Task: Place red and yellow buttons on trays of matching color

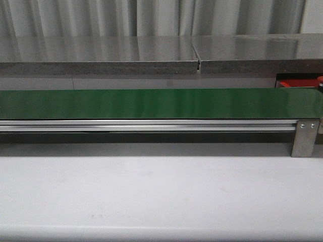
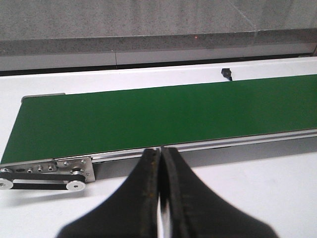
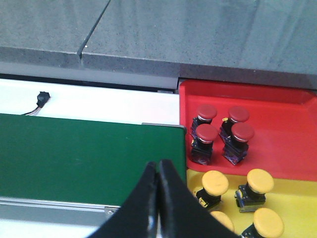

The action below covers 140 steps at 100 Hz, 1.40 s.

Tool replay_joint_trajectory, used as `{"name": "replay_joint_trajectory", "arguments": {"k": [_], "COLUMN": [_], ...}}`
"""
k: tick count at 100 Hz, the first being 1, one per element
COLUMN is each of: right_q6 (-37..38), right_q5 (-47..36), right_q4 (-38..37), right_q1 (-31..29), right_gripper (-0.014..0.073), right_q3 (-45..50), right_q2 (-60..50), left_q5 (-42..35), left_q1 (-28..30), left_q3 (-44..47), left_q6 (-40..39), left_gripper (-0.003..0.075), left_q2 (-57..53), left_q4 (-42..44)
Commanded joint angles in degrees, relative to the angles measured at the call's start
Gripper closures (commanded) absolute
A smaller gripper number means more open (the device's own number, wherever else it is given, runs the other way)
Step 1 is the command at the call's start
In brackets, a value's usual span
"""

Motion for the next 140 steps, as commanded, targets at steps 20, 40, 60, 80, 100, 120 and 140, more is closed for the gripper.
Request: {"name": "replay_joint_trajectory", "arguments": {"k": [20, 40, 60, 80, 100, 120, 140], "right_q6": [-0.58, -0.58, -0.58, -0.58, 1.2, 5.63, 5.89], "right_q5": [-8.33, -15.61, -27.99, -29.5, -29.56, -24.35, -21.36], "right_q4": [-0.14, 1.98, 3.33, 0.43, -1.0, -5.63, -5.75], "right_q1": [0.12, 0.12, 1.09, 1.93, 0.54, -2.23, -2.21], "right_gripper": [0.0711, 0.0711, 0.071, 0.071, 0.071, 0.071, 0.071], "right_q3": [7.27, 15.76, 25.11, 32.2, 37.68, 39.38, 39.44], "right_q2": [-12.22, -18.65, -21.9, -28.48, -35.47, -41.67, -44.74], "left_q5": [-3.69, -3.69, -3.69, -3.69, -3.69, -3.69, -3.57], "left_q1": [-0.29, -0.29, -0.29, -0.29, -0.29, -0.29, -0.29], "left_q3": [-1.42, -1.42, -1.42, -1.42, -1.42, -1.42, -1.42], "left_q6": [-0.12, -0.12, -0.12, -0.12, -0.12, -0.12, -0.12], "left_gripper": [0.0741, 0.0741, 0.0741, 0.0741, 0.0741, 0.0741, 0.0741], "left_q2": [0.35, 0.35, 0.35, 0.35, 0.35, 0.35, 0.35], "left_q4": [-0.78, -0.78, -0.78, -0.78, -0.78, -0.78, -0.78]}}
